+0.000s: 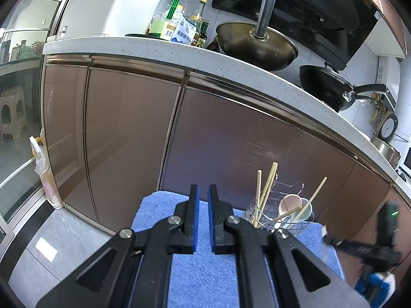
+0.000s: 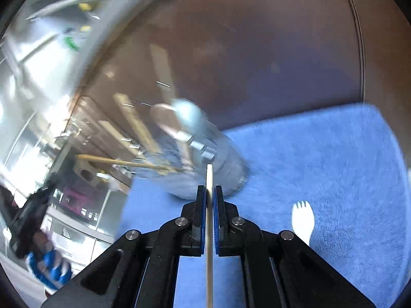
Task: Organize utensils
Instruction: 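Open the left gripper over the holder while the right gripper grasps a chopstick, then lower the chopstick into the holder with the right gripper and open it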
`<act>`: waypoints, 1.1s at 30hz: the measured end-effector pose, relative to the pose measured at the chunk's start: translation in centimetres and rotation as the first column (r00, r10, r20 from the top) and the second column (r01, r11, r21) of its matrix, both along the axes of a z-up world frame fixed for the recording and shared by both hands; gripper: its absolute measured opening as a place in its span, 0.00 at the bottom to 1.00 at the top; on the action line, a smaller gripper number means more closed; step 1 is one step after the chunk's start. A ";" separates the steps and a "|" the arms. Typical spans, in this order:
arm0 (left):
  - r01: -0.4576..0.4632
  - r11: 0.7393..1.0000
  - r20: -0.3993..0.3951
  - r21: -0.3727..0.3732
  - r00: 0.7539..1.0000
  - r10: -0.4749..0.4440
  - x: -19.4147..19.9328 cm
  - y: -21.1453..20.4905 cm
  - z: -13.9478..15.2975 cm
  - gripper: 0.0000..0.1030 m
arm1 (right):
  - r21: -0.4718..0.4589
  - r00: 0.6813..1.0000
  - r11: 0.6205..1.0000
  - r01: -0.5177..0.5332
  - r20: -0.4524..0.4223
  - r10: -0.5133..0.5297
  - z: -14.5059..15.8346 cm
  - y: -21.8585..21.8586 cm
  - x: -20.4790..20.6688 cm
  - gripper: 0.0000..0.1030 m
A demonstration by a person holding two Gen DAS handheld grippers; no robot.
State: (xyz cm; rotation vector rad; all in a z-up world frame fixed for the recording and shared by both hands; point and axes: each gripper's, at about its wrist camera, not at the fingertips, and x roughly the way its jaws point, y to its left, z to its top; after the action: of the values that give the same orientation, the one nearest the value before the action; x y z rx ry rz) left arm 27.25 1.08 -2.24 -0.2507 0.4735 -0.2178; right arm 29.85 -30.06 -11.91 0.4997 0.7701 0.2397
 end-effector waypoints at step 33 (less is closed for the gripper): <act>0.006 1.000 -0.035 -0.006 0.999 -0.006 1.8 1.5 -2.1 0.06 | -0.240 0.794 0.950 0.200 0.608 -0.013 8.3 7.5 5.6 0.05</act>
State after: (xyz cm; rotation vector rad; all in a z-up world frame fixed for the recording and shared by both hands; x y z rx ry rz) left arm 29.08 2.59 -4.31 -0.2590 0.5081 -0.2206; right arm 35.44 -22.61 -3.60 0.1571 0.1388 0.1576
